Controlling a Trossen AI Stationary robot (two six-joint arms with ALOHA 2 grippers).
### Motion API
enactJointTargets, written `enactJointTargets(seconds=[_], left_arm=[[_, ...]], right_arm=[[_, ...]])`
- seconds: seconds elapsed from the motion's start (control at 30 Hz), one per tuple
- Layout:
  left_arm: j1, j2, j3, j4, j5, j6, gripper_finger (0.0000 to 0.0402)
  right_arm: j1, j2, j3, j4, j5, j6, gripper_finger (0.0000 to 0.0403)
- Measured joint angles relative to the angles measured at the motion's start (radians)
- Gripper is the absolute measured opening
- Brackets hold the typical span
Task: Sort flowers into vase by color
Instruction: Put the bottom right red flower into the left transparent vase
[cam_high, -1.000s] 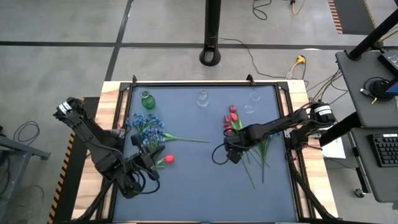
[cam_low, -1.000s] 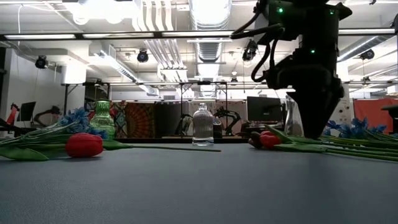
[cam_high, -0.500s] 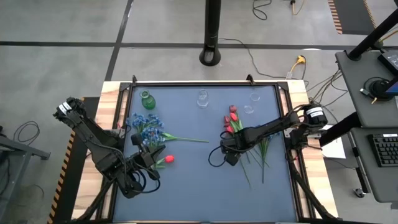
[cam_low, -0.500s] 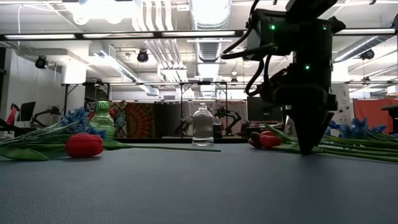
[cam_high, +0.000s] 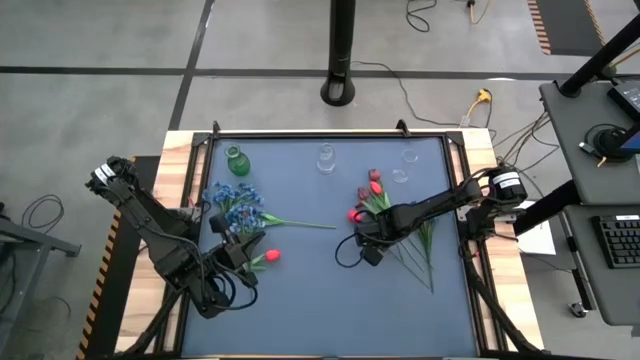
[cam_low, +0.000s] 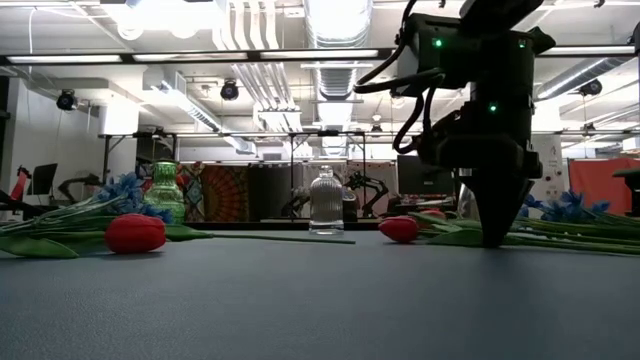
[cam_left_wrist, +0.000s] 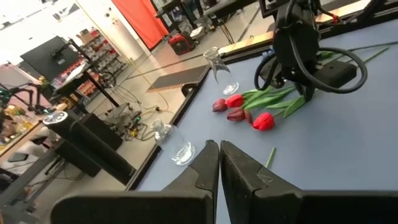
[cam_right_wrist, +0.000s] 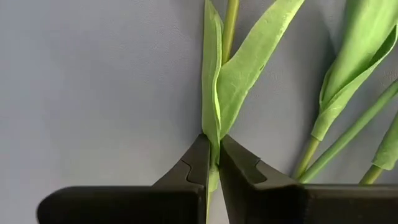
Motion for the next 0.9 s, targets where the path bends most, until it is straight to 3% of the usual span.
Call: enactJointTargets(seconds=[0.6, 0.73, 0.9], left_arm=[[0.001, 0.0, -0.001, 0.0, -0.017, -0.003, 0.0], [0.001, 0.0, -0.001, 0.005, -0.018, -0.003, 0.0], [0.001, 0.0, -0.001, 0.027, 0.009, -0.004, 0.0]], right_arm=[[-0.002, -0.155, 0.147, -0.192, 0.001, -0.106, 0.0017], [-0.007, -0.225, 0.157, -0.093, 0.02, -0.191, 0.0017], [-0.033, -0.309, 0.122, 0.217, 0.076, -0.365, 0.0017]])
